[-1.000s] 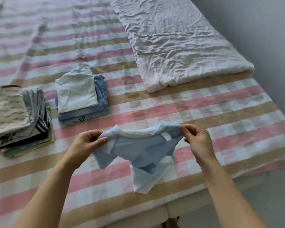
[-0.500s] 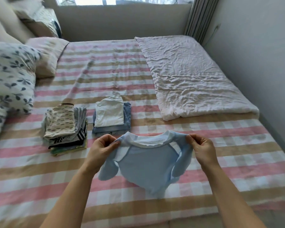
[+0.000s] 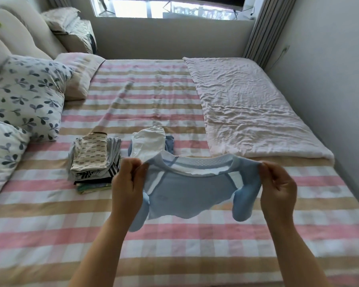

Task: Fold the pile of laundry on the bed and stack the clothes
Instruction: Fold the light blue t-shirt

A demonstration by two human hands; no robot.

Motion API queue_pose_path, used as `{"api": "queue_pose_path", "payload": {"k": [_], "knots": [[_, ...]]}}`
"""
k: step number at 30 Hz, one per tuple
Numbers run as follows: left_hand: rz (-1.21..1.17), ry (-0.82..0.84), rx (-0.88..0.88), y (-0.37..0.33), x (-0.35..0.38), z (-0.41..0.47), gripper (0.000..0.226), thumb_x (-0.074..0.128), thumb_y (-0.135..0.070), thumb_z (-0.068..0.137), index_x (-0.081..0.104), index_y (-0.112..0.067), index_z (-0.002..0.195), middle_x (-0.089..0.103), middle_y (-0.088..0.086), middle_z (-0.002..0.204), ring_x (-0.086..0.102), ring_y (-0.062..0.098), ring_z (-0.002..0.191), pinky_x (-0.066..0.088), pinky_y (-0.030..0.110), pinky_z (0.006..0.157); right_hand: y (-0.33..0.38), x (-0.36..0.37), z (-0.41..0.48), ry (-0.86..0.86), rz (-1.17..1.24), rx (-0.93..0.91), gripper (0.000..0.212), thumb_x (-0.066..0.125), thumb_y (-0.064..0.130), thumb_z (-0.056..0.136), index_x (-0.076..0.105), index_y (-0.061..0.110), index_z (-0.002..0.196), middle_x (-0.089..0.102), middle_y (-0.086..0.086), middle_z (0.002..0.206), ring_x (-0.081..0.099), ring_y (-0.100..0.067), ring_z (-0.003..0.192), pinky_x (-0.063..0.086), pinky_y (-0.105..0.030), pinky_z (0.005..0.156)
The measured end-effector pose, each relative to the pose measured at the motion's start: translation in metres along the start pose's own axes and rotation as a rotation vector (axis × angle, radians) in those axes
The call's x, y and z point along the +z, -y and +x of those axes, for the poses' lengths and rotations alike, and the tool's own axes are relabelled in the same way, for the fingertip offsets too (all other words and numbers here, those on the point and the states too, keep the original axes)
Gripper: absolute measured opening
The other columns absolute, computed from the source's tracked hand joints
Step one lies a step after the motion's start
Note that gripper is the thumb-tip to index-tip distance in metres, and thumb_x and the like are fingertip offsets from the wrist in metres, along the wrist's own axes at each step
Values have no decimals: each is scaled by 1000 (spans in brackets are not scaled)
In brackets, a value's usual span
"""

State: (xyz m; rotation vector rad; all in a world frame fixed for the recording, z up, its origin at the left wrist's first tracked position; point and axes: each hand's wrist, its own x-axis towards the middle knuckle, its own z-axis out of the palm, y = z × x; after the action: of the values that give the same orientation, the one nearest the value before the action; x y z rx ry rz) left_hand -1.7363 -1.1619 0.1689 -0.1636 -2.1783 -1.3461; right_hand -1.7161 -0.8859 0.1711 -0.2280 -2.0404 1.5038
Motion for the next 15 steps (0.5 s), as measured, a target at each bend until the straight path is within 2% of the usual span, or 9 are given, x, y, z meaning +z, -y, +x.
{"api": "queue_pose_path", "payload": {"k": [2,4,5,9,11,15], "knots": [[-24,-40,11,-14,-5,13,20,54,-12,86,42,-24,75,48,-12,60,46,-9,56,33,5,53,15,-2,9,-29,16,-26,29,54,7,91,61,32,78,64,30,71,57,11,69,41,-3,64],[-38,-54,17,-22,-7,21,25,54,-15,86,40,-31,74,54,-19,67,46,-8,57,34,5,53,22,-5,15,-12,-5,-35,24,54,10,92,61,28,78,63,31,70,56,12,67,39,-2,62],[-33,-49,17,-23,-7,22,24,56,-16,85,41,-31,74,54,-21,68,46,-7,57,34,5,53,21,-5,17,14,-22,-22,20,54,10,92,62,23,79,63,30,70,56,11,68,38,-2,61],[-9,25,-100,-7,1,4,21,62,-8,86,46,-15,74,48,-7,59,44,0,52,32,11,51,2,-9,7,121,-32,119,16,53,7,92,64,11,82,64,14,70,55,8,65,39,-5,59],[-32,90,-177,3,5,-12,25,61,-8,86,46,-20,70,46,-6,58,42,3,51,31,13,50,-10,-12,-5,153,-46,181,19,50,6,93,62,12,80,62,3,72,53,4,61,39,-8,57],[-20,195,-253,23,9,-40,26,61,-9,87,47,-21,69,46,-5,57,41,6,51,32,13,50,-32,-19,-22,172,-82,226,21,47,7,94,62,13,82,63,3,73,53,-1,62,42,-14,57]]}}
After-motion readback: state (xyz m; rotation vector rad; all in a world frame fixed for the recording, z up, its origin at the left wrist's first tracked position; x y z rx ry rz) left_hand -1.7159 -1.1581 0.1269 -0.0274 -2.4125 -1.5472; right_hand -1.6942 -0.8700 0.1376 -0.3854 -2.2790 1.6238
